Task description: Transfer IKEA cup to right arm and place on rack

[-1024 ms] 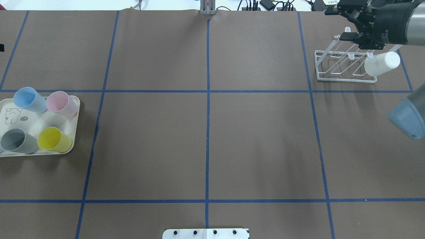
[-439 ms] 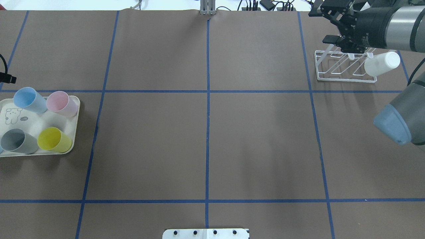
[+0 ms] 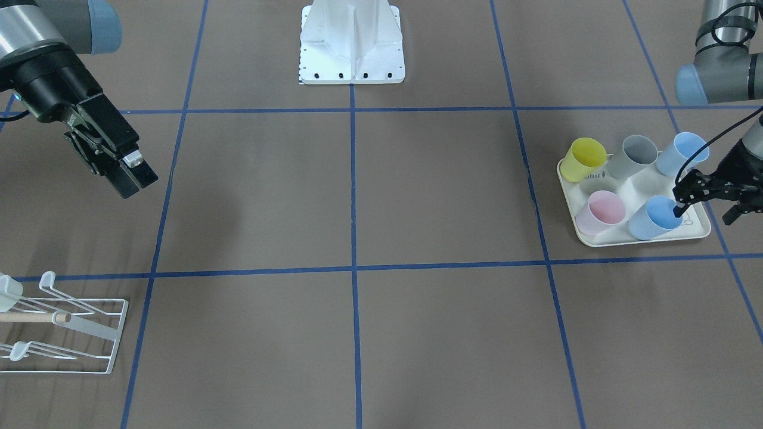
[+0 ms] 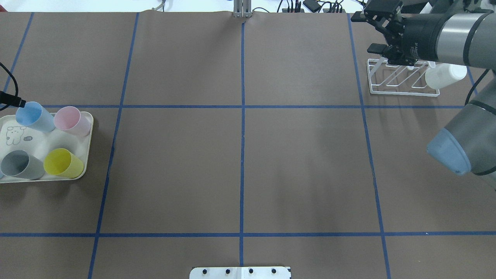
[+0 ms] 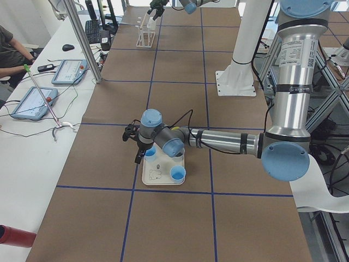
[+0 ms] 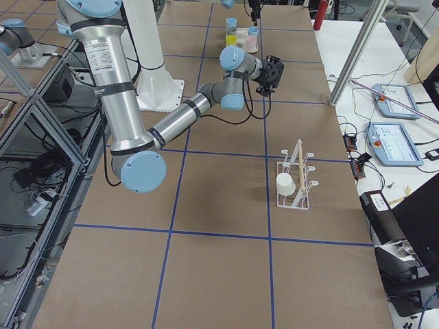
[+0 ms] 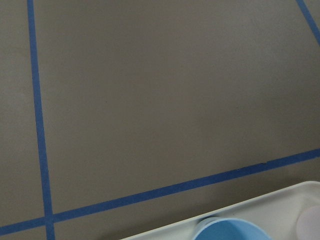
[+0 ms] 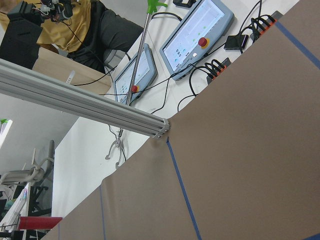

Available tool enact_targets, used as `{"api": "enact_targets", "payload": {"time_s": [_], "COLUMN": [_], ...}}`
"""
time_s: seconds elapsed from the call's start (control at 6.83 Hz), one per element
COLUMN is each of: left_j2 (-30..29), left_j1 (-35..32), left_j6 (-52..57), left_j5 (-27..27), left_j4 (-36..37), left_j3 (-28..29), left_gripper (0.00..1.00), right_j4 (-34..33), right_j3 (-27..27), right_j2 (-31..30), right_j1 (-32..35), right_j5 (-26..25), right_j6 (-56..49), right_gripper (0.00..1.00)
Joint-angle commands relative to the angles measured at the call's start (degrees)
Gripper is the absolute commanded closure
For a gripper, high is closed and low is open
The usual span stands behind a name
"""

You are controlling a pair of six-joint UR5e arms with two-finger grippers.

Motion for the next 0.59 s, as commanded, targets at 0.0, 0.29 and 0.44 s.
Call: {"api": "enact_targets", "payload": {"time_s": [0.0, 0.29, 0.44], "left_j2": [-0.1, -0.2, -0.2], "left_j1": [2.4, 2.8, 2.9], "left_j6": [0.0, 0.1, 0.1], "left_j5": [0.0, 0.0, 0.3], "left_j4": [0.0, 0.0, -0.1], "left_j3": [0.4, 1.0, 1.0], "left_gripper": [0.0, 0.15, 0.41], "right_j4": [0.0, 0.0, 0.0], "right_j3": [0.0, 0.1, 0.1], "right_j2": [0.0, 0.0, 0.1], "right_j1": [-0.2, -0.2, -0.2], "right_j5": [-0.4, -0.3, -0.3], "right_j6": [0.0, 0.0, 0.0], "right_gripper": [0.0, 0.0, 0.0]}}
